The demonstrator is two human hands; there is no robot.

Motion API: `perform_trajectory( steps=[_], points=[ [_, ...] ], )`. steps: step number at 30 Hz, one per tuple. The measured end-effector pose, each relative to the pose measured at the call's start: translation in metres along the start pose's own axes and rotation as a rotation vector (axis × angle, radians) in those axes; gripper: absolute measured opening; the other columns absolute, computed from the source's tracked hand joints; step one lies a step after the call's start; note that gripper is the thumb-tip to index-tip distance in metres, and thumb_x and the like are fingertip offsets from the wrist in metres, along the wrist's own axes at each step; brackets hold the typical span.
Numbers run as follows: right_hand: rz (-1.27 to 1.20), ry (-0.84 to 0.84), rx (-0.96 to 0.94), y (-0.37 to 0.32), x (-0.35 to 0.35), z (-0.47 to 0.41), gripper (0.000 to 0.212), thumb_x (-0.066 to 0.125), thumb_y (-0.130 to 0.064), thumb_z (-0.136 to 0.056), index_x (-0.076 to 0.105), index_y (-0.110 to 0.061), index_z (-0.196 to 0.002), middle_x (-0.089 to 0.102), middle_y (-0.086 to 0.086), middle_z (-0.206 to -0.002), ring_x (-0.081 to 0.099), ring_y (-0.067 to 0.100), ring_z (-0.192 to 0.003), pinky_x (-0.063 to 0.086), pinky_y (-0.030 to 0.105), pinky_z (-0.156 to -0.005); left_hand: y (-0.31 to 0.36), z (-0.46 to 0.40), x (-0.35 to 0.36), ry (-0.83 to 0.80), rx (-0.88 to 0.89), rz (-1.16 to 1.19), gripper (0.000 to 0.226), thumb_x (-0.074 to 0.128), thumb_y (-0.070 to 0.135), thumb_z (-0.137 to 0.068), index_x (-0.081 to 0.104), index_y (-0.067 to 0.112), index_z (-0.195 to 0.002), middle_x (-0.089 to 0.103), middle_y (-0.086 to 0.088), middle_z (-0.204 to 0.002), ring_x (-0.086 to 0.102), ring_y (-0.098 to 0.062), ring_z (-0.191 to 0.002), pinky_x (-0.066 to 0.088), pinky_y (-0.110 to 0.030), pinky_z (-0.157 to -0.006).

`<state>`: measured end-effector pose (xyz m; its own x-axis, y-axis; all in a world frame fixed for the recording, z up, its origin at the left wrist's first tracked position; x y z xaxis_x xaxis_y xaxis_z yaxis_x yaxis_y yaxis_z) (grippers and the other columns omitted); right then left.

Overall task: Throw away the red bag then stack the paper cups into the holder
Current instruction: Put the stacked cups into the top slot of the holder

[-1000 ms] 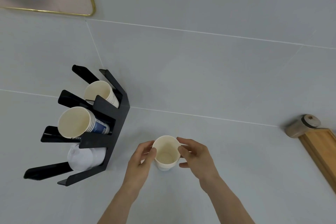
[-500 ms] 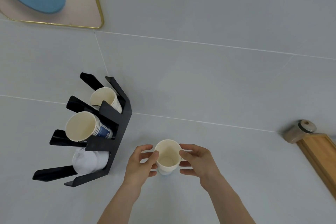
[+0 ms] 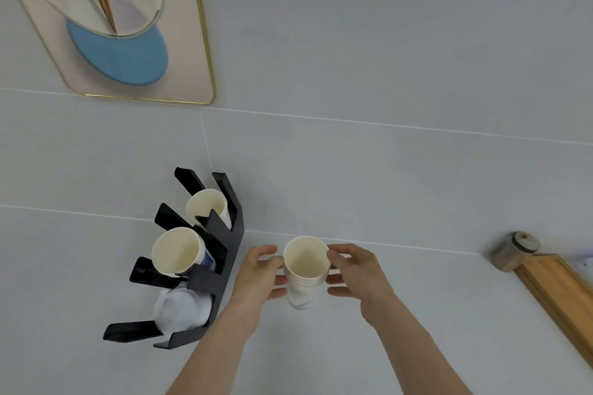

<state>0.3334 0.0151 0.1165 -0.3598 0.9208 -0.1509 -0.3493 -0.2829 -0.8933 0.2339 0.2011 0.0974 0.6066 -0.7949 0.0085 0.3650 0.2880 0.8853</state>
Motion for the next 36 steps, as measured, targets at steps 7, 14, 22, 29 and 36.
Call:
perform_trajectory(
  steps=[7,14,22,29,36],
  points=[
    [0.0,0.007,-0.201,-0.117,0.03,0.022,0.018,0.062,-0.023,-0.097,0.074,-0.018,-0.109,0.077,0.011,-0.1,0.075,0.024,-0.075,0.066,0.041,-0.078,0.115,0.007,-0.037,-0.016,0.176,0.082,0.026,0.063,0.016,-0.094,0.061,0.014,-0.12,0.07,-0.009,-0.098,0.069,-0.025,-0.075,0.062,-0.042,-0.079],
    [0.0,-0.023,-0.335,-0.21,0.092,0.041,0.019,0.062,-0.023,-0.098,0.074,-0.017,-0.111,0.076,0.011,-0.099,0.074,0.025,-0.073,0.065,0.041,-0.077,0.205,0.012,-0.103,0.015,0.324,0.14,0.027,0.064,0.023,-0.094,0.062,0.013,-0.119,0.071,-0.008,-0.098,0.066,-0.024,-0.07,0.063,-0.04,-0.079],
    [0.014,-0.02,-0.354,-0.245,0.178,0.03,0.02,0.063,-0.025,-0.097,0.07,-0.017,-0.114,0.073,0.009,-0.095,0.072,0.024,-0.071,0.065,0.041,-0.075,0.242,-0.022,-0.182,0.053,0.355,0.148,0.027,0.064,0.025,-0.094,0.063,0.012,-0.118,0.071,-0.01,-0.104,0.064,-0.021,-0.07,0.063,-0.037,-0.076],
    [0.073,0.011,-0.296,-0.215,0.206,0.008,0.02,0.063,-0.027,-0.096,0.07,-0.018,-0.112,0.075,0.013,-0.104,0.073,0.023,-0.071,0.066,0.041,-0.075,0.212,-0.057,-0.2,0.034,0.276,0.115,0.023,0.063,0.022,-0.095,0.064,0.014,-0.115,0.072,-0.012,-0.109,0.068,-0.025,-0.078,0.062,-0.038,-0.079],
    [0.206,0.127,-0.212,-0.164,0.223,-0.035,0.013,0.065,-0.029,-0.089,0.07,-0.024,-0.101,0.078,0.005,-0.091,0.073,0.022,-0.075,0.064,0.043,-0.082,0.156,-0.113,-0.207,0.028,0.177,0.0,0.02,0.063,0.021,-0.092,0.065,0.017,-0.112,0.072,-0.007,-0.107,0.073,-0.021,-0.085,0.057,-0.041,-0.091]
  ],
)
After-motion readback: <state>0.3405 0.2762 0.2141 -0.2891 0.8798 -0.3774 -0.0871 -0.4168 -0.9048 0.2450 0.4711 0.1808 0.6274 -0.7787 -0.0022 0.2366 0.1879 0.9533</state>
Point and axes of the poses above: each hand's wrist, its own z-axis away from the middle knuckle, its own x-axis out of the palm, y = z × x, the point moved 9 cm from there along -z, towards the middle knuckle
